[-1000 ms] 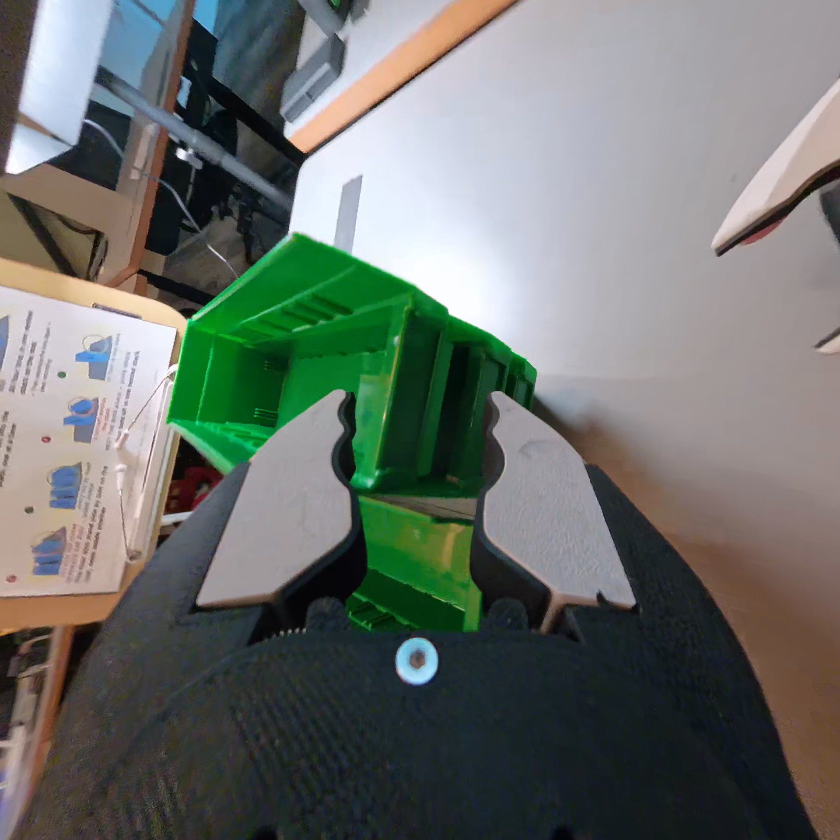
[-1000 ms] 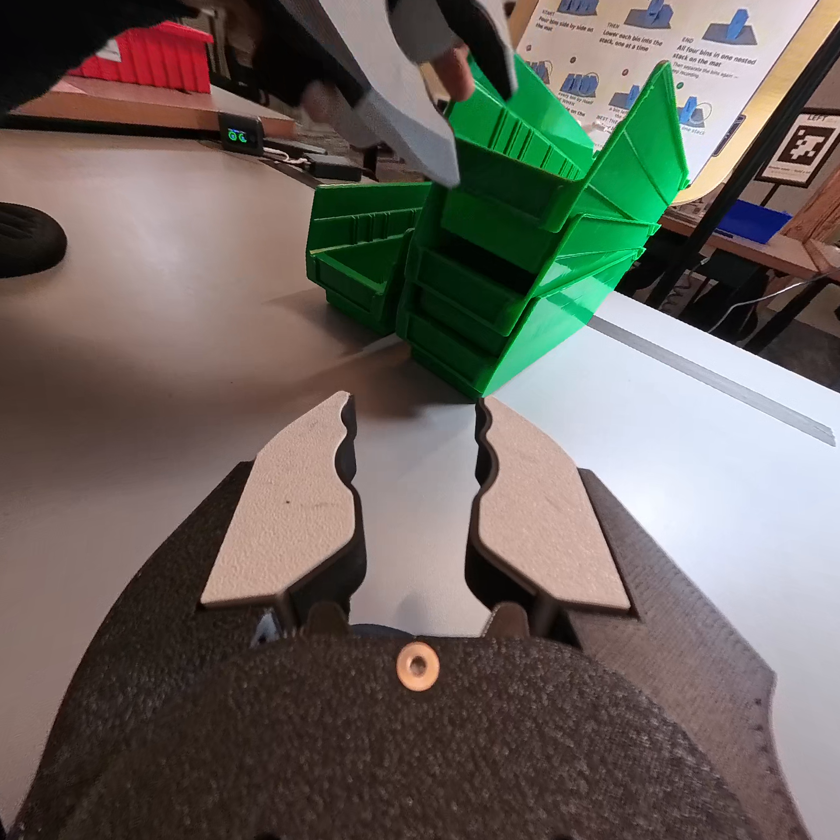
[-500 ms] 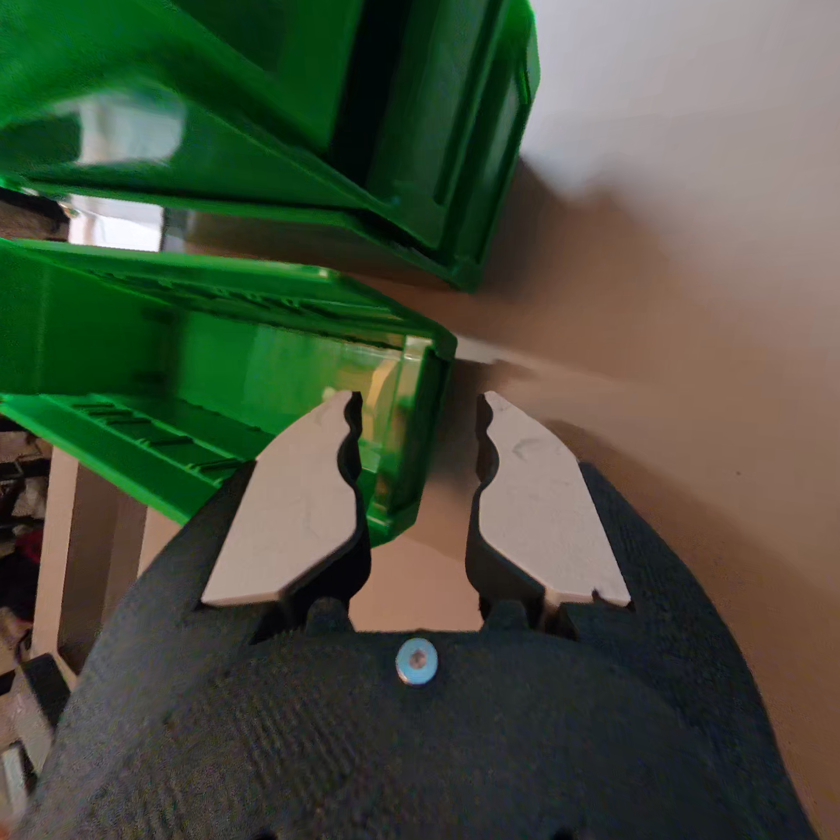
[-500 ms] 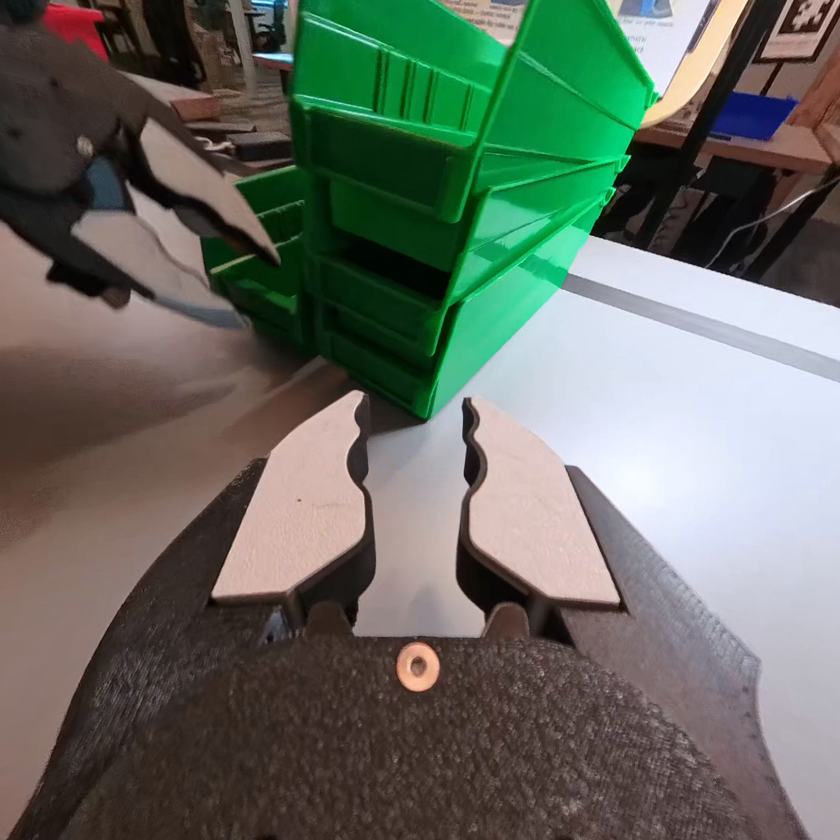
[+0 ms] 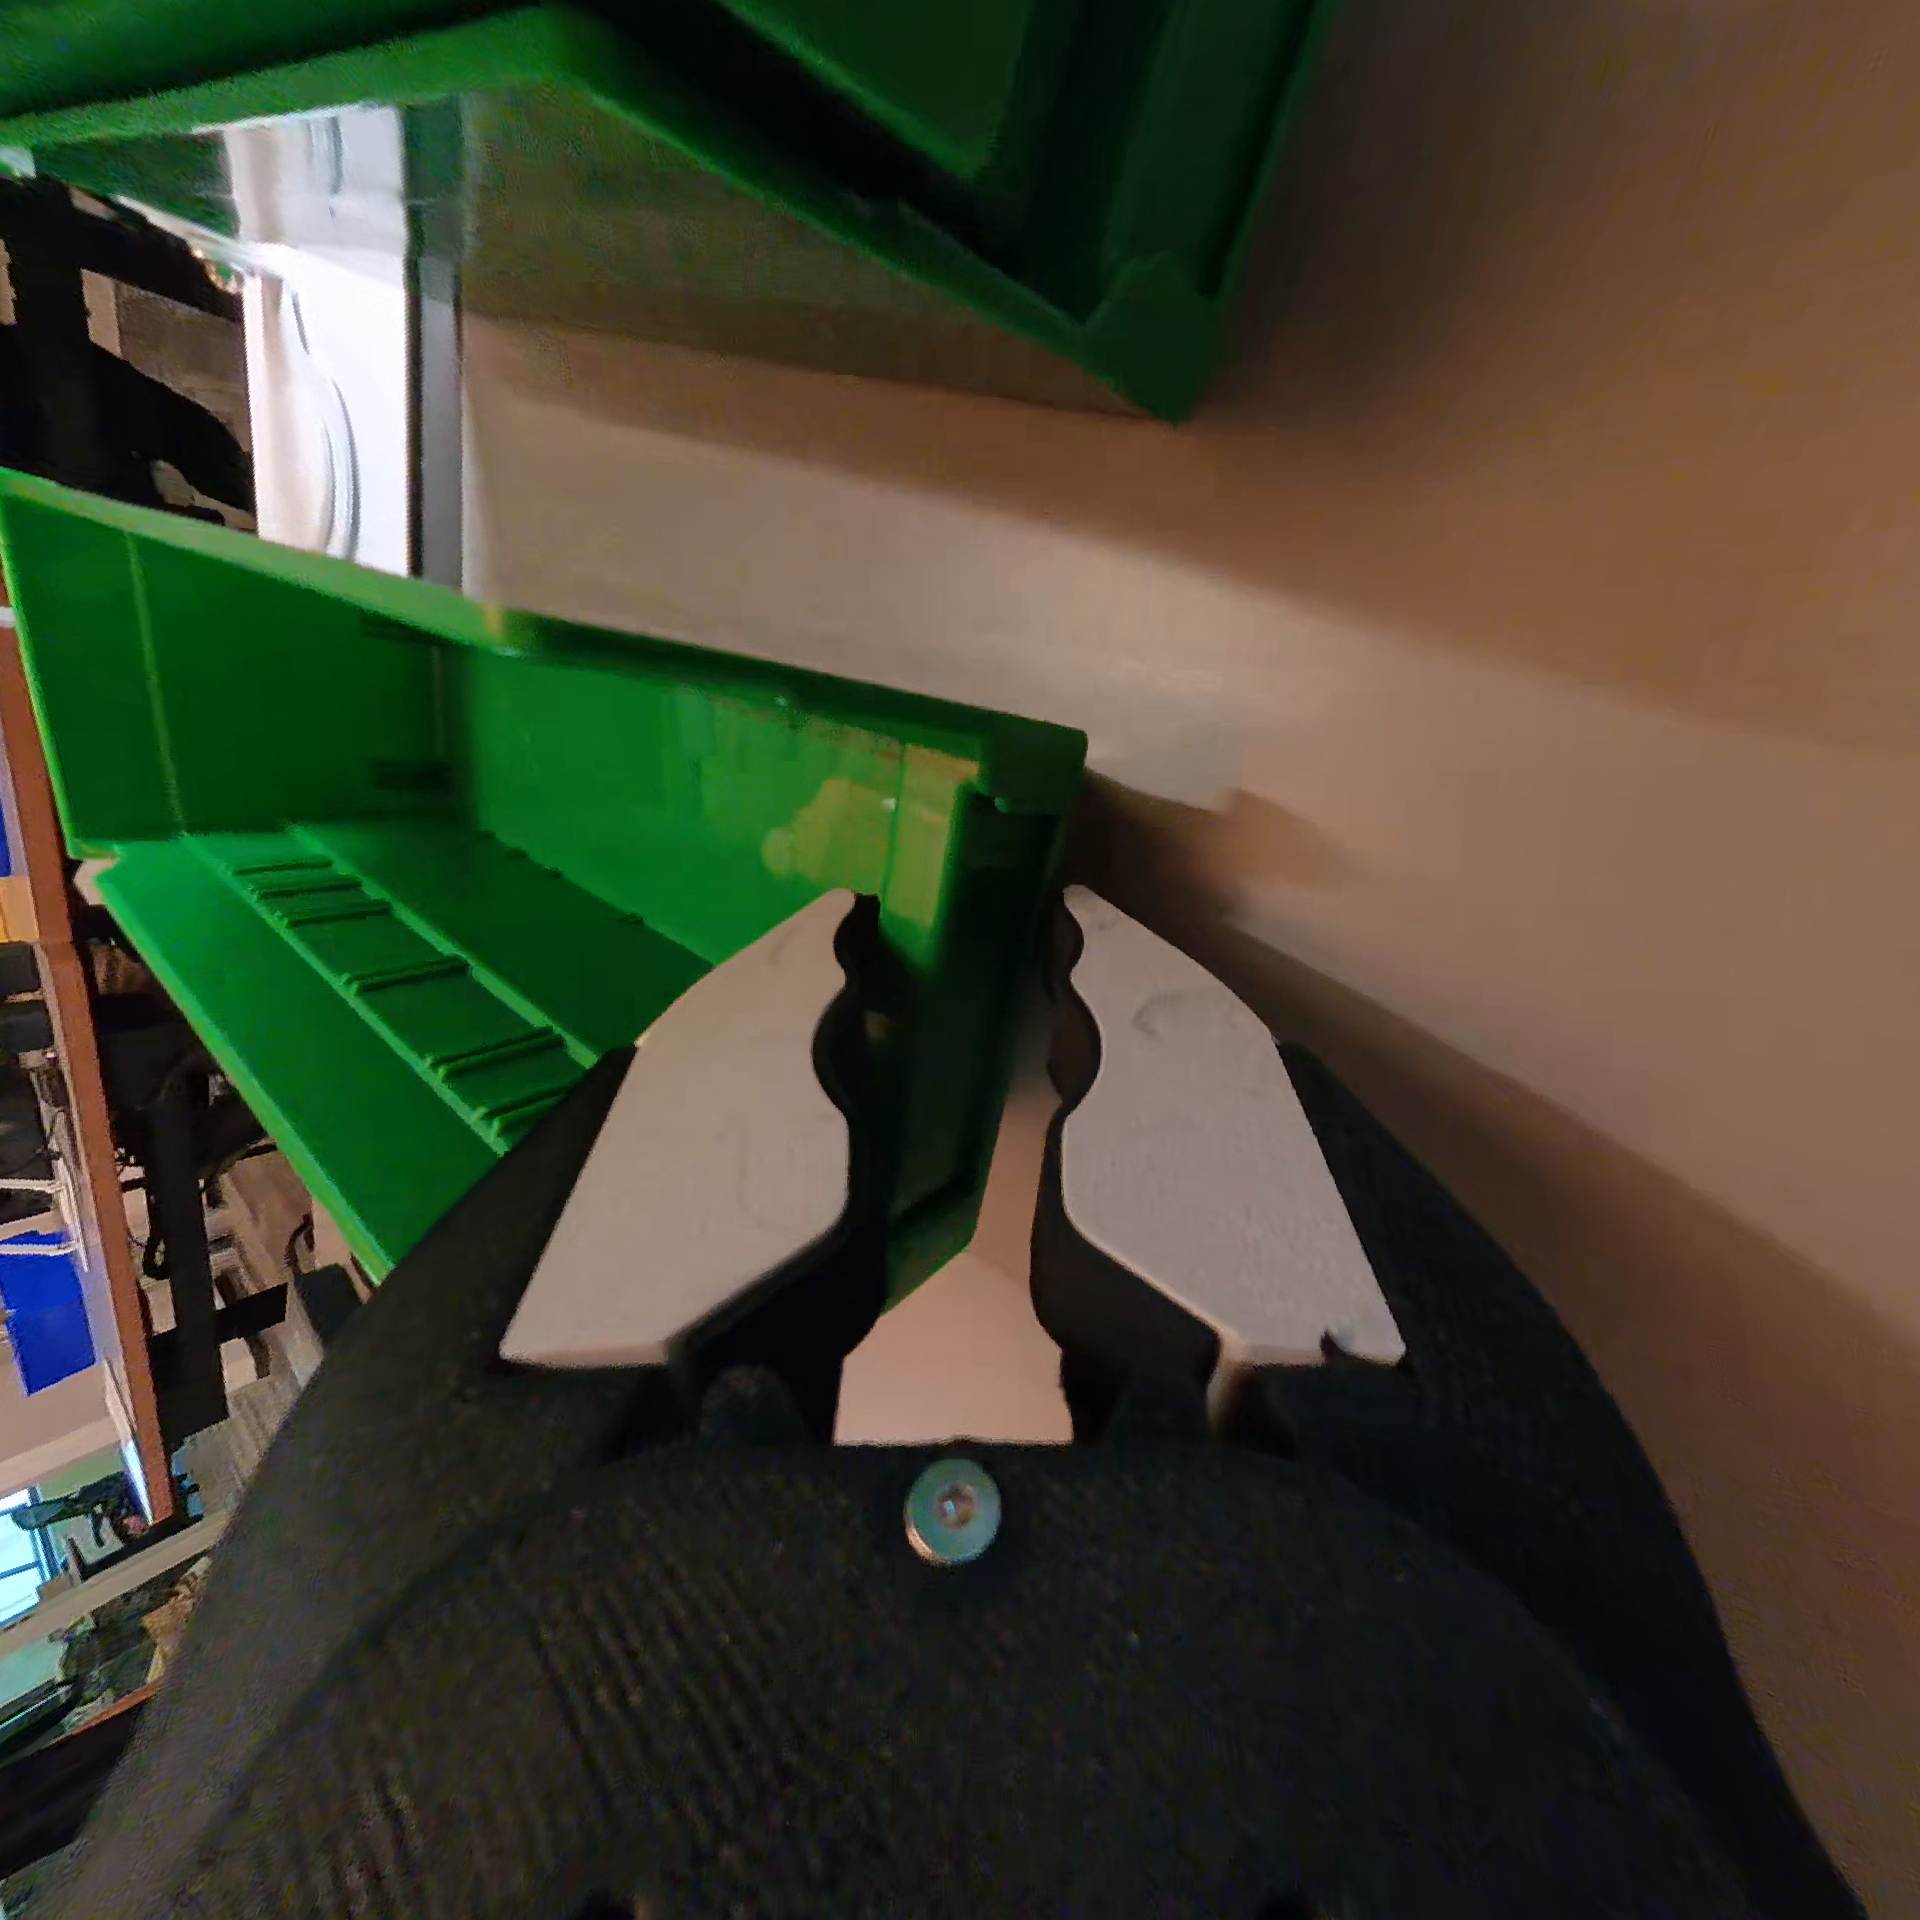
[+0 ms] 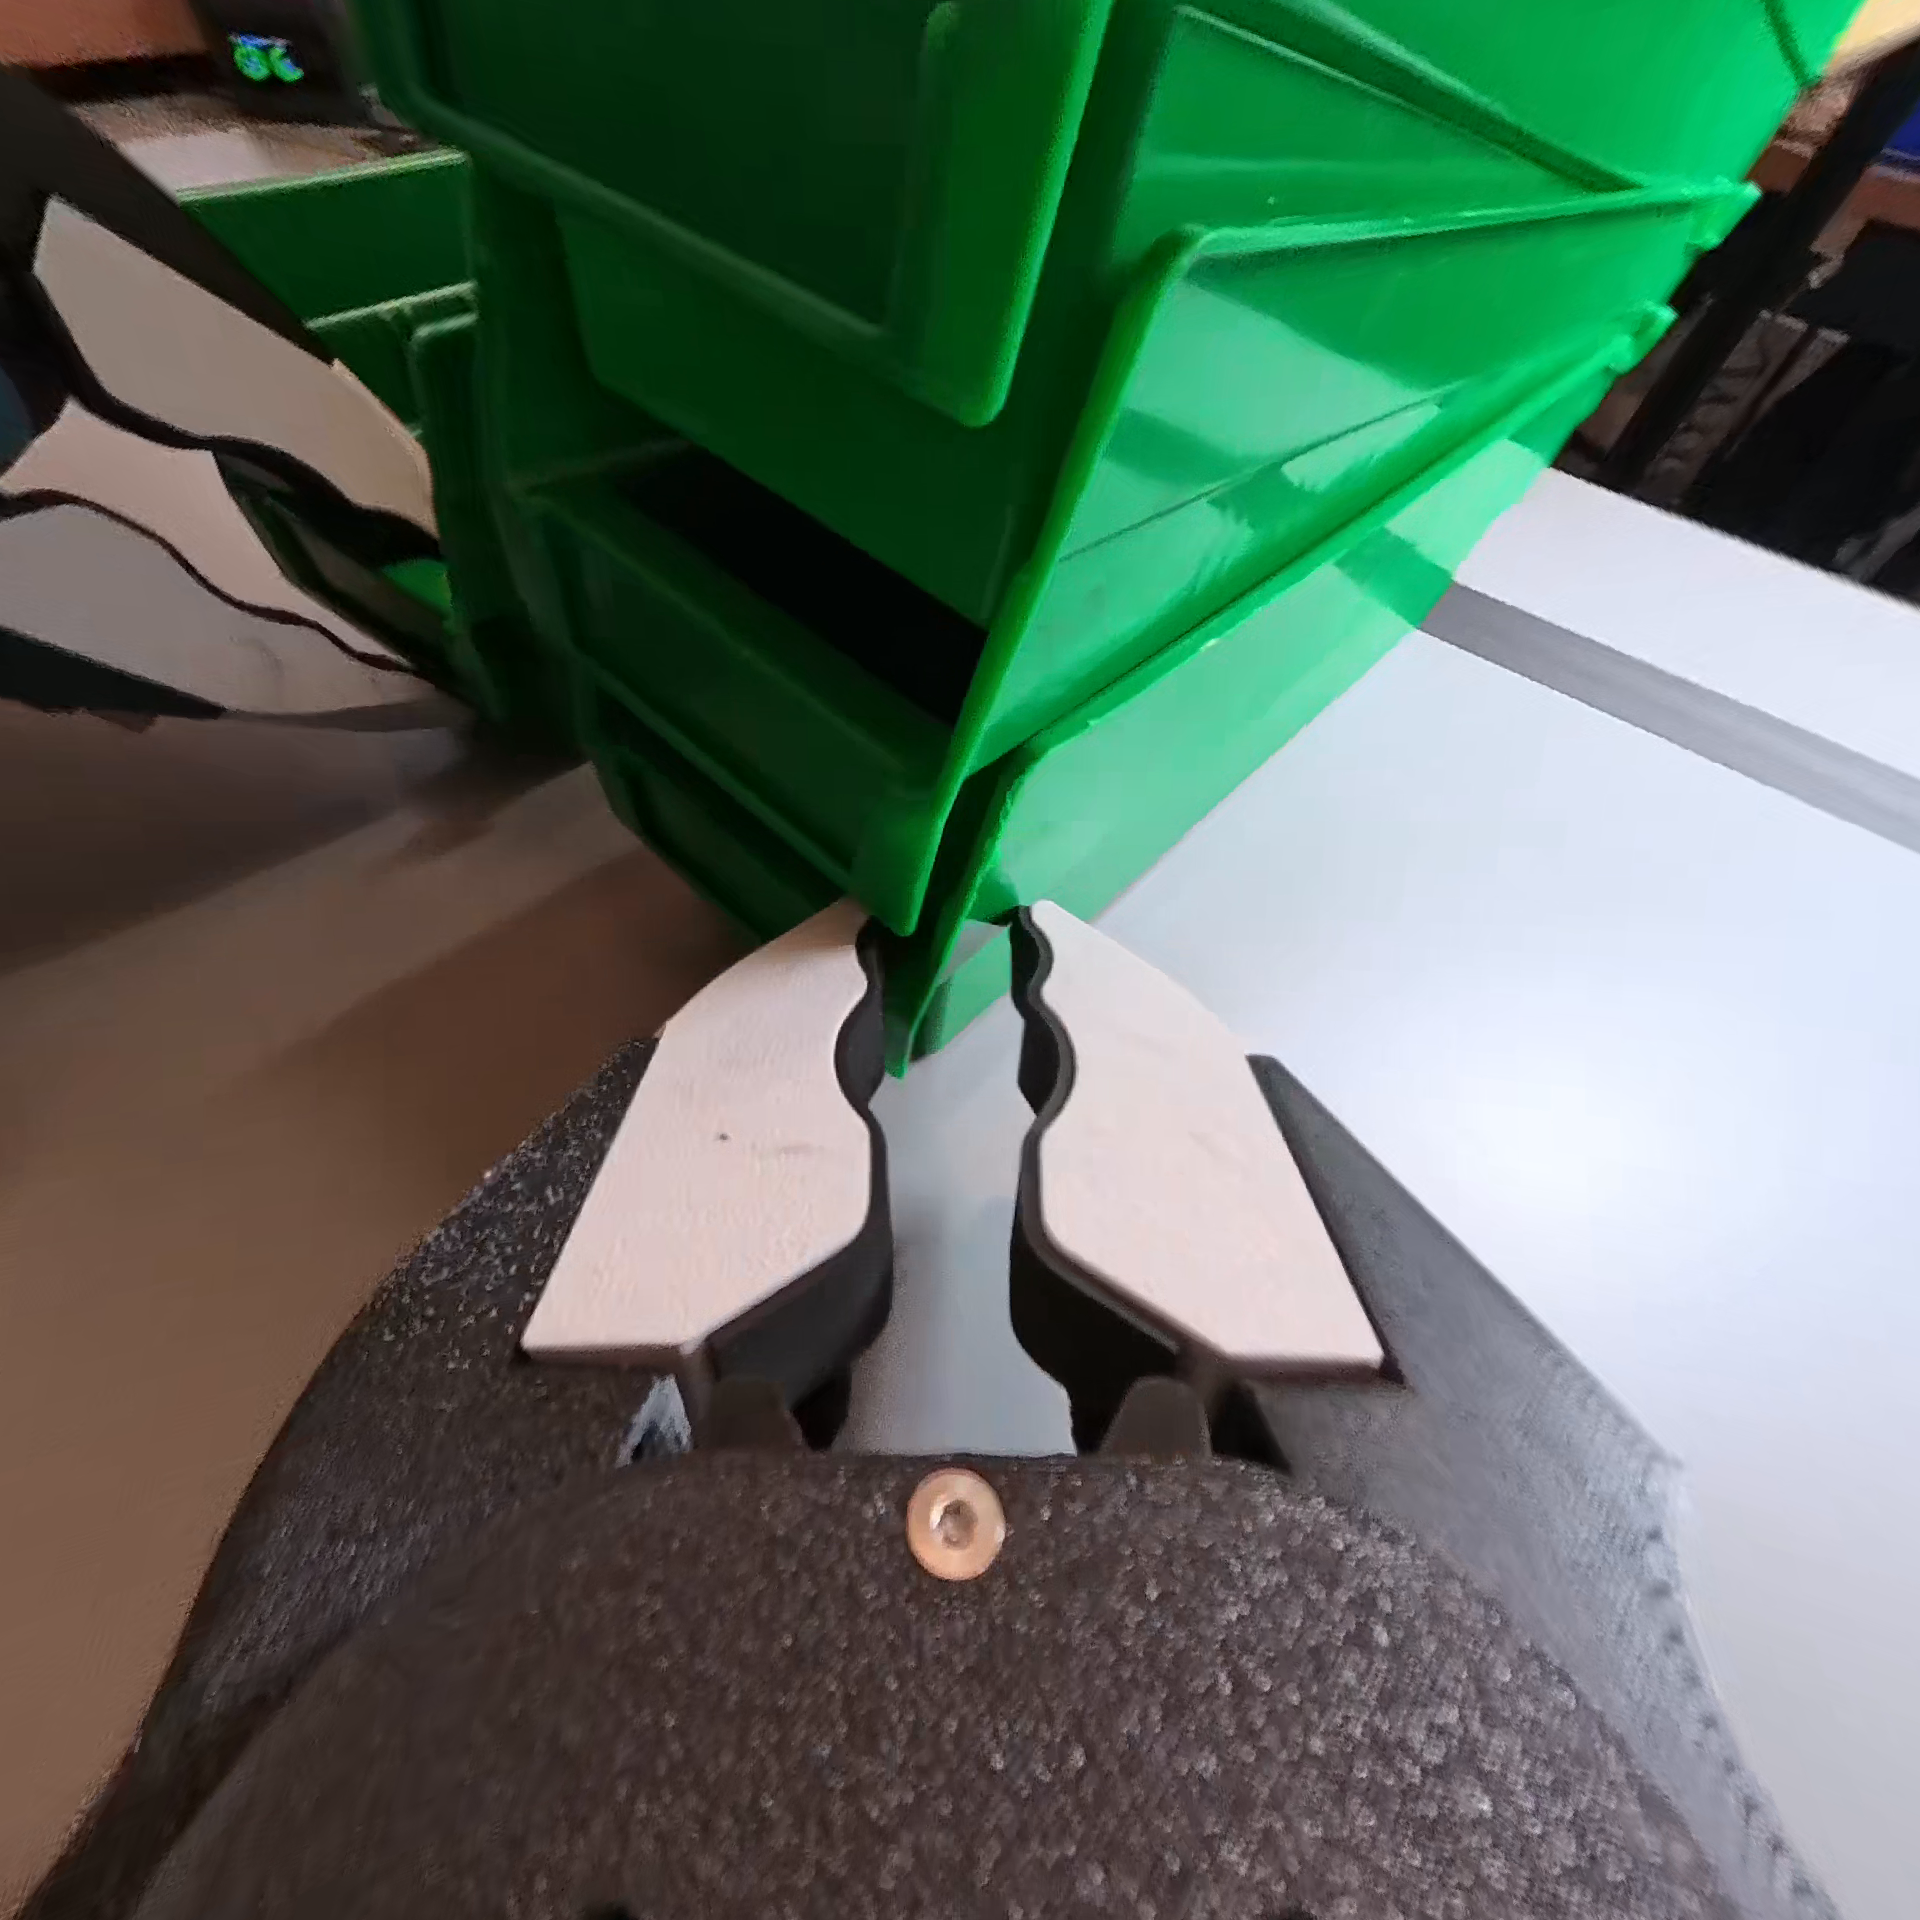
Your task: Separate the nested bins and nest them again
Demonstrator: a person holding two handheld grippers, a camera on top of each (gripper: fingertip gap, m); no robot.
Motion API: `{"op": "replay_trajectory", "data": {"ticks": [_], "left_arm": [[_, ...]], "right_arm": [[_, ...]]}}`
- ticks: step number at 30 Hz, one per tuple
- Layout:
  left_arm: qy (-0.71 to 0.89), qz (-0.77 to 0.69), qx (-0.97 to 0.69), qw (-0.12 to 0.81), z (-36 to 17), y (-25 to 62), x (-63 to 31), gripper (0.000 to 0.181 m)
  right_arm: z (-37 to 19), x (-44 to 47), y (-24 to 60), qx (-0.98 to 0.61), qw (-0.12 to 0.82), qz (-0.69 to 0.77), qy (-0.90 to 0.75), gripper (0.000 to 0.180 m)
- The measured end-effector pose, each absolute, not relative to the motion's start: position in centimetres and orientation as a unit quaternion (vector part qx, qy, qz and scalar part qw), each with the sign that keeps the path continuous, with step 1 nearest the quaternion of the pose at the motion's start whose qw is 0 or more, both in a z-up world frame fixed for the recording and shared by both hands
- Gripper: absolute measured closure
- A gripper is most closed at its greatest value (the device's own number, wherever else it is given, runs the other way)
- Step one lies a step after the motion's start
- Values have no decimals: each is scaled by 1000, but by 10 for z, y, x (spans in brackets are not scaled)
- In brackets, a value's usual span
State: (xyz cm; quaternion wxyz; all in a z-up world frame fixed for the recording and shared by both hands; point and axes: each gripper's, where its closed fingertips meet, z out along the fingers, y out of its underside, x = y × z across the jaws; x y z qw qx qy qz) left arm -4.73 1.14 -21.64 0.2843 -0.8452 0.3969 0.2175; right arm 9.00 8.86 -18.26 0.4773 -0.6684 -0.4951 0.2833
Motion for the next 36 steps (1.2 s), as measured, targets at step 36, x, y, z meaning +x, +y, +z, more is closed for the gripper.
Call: {"op": "replay_trajectory", "data": {"ticks": [36], "left_arm": [[446, 276, -747, 409, 15, -5, -15, 149]], "right_arm": [[-144, 88, 10, -605, 482, 337, -537, 108]]}}
